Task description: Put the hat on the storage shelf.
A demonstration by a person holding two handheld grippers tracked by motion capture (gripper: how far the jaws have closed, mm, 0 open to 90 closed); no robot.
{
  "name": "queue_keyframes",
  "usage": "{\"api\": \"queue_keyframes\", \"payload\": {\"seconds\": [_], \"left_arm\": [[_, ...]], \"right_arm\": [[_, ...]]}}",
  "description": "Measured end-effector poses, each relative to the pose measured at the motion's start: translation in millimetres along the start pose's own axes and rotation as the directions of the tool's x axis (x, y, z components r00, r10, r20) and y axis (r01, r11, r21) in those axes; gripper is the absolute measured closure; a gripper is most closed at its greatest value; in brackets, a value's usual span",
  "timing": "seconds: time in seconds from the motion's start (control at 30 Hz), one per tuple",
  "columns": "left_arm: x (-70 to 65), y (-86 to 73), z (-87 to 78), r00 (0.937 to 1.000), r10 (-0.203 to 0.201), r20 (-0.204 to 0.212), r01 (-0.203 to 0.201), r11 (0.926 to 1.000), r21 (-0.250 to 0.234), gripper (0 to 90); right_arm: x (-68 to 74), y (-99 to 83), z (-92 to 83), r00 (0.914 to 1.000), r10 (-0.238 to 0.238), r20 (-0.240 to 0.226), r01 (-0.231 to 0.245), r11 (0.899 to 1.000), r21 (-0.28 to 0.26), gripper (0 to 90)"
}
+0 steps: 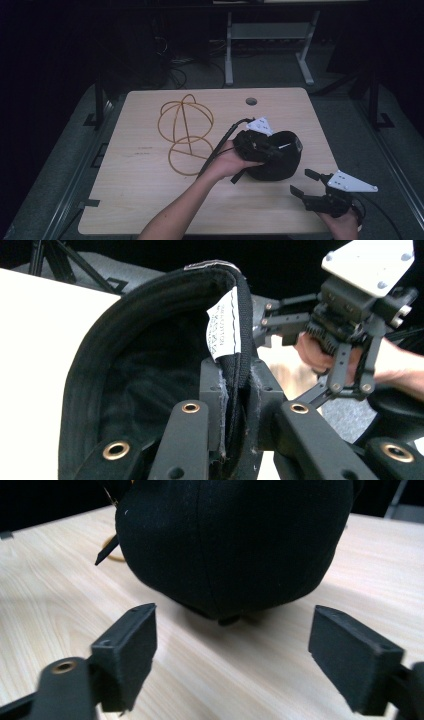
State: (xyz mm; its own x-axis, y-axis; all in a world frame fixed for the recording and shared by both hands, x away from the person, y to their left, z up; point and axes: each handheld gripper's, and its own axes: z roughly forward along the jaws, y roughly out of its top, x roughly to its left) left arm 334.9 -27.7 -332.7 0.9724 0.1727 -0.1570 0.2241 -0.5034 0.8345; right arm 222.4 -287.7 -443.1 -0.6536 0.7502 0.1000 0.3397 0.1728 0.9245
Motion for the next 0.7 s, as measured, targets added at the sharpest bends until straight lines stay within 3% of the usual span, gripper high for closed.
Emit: {"api": "queue_keyframes", "payload": {"seconds": [0.4,0.7], "left_arm": [[-15.3,15.3,3.4,0.997,0.027,0.073,-0.026,0.9994,-0.021,80.1],[-38.4,31.4,10.3,0.9873,0.101,0.122,-0.101,0.9948,-0.012,80.1]], "right_arm": [[4.1,6.6,-0.2,1.0,0.002,-0.005,-0.002,0.997,-0.08,24.5],[1.1,4.1,-7.7,0.9985,0.0,-0.054,-0.008,0.99,-0.14,58.5]]}}
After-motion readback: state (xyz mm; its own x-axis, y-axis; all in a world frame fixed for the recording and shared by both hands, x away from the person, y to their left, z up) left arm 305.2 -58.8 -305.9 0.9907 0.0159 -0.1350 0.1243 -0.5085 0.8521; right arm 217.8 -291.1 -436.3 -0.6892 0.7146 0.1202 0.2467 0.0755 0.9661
